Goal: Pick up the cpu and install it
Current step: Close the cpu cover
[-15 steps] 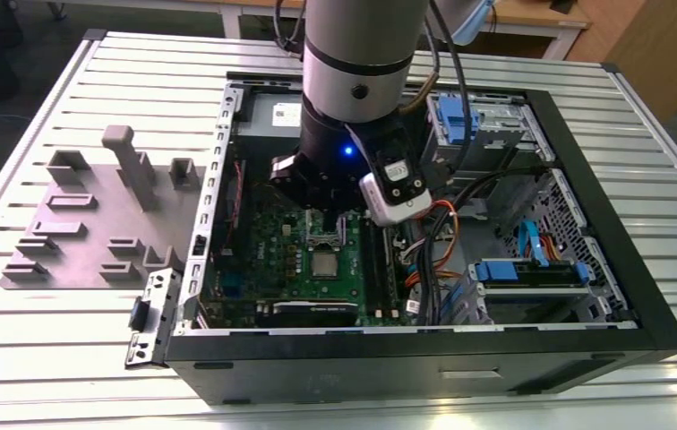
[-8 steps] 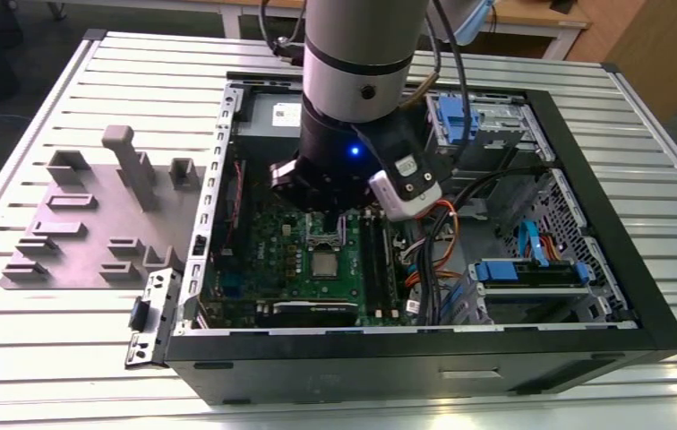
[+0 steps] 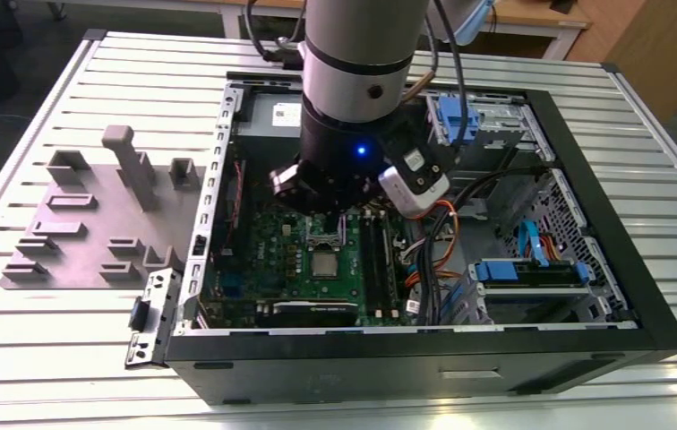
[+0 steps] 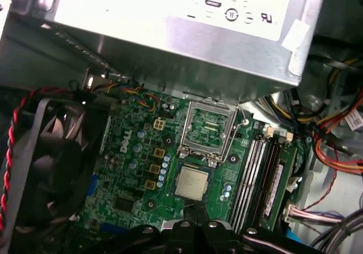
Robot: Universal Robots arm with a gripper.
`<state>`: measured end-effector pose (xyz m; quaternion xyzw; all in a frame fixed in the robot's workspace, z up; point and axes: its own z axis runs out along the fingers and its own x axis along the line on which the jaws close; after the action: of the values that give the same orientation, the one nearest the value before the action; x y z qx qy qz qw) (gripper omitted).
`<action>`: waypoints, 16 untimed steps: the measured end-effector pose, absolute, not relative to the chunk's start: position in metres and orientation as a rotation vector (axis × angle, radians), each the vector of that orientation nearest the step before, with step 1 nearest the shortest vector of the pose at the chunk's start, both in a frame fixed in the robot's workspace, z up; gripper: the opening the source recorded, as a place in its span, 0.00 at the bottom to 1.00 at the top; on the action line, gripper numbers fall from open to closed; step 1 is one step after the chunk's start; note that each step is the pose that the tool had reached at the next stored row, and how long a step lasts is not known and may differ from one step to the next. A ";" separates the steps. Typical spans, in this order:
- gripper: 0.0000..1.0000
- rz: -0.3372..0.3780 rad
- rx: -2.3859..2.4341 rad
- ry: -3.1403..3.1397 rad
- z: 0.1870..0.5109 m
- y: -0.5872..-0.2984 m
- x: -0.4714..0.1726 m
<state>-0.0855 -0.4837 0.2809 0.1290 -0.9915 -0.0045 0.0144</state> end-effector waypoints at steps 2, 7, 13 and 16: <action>0.11 -0.013 0.420 -3.089 0.281 -0.484 -0.086; 0.11 -0.009 0.440 -3.106 0.280 -0.485 -0.085; 0.11 -0.009 0.440 -3.107 0.281 -0.485 -0.086; 0.11 -0.007 0.442 -3.113 0.281 -0.485 -0.086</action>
<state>-0.0856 -0.4846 0.2805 0.1406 -0.9901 -0.0023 -0.0012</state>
